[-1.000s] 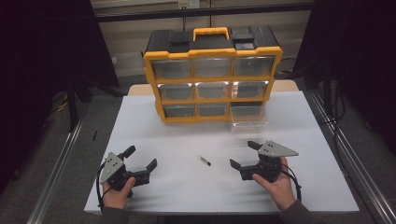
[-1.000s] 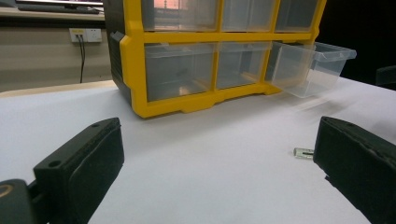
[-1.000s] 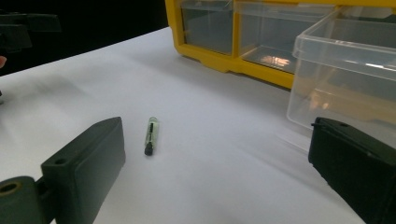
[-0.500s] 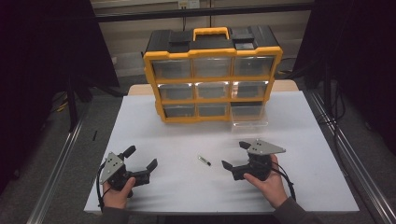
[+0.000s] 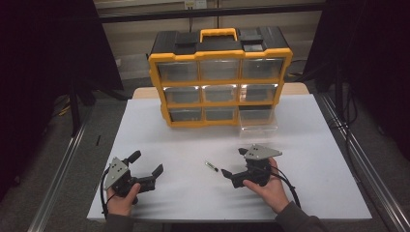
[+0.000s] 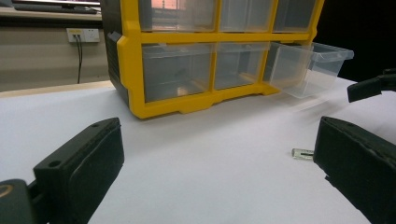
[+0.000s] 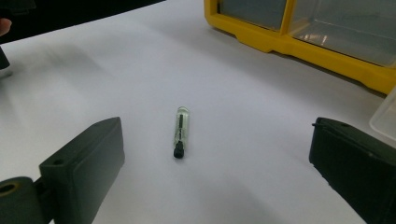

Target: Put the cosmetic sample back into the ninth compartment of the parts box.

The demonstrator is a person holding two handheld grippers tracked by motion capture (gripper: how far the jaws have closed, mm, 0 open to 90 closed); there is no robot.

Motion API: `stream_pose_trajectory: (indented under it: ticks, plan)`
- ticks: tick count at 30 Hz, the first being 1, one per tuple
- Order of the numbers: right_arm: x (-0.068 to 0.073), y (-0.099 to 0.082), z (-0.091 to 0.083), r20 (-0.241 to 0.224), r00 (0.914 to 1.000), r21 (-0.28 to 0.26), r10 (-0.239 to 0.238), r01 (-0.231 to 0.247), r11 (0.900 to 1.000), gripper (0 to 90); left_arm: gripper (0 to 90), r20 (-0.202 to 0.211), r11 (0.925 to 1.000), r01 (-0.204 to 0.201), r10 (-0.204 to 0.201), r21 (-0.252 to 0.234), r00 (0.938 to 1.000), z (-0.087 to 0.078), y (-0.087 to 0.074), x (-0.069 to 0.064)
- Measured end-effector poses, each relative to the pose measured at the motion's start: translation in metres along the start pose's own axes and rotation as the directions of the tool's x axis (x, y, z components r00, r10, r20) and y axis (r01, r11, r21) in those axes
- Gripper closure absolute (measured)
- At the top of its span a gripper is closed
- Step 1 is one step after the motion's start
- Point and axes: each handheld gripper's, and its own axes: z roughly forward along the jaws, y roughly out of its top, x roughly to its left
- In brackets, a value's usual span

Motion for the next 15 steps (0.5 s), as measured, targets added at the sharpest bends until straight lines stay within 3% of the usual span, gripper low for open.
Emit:
stream_pose_trajectory:
  ticks: [10, 15]
  plan:
    - [0.002, 0.004, 0.009, 0.007, 1.0000, 0.026, 0.004, -0.004, 0.9997, 2.5, 2.0, -0.006, 1.0000, 0.000, 0.000, -0.001, 1.0000, 0.001, 0.000, 0.000]
    - [0.003, 0.005, 0.015, -0.008, 0.9999, 0.068, 0.012, -0.011, 0.9976, 2.5, 1.9, -0.006, 1.0000, 0.000, 0.000, -0.001, 1.0000, 0.001, 0.000, 0.000]
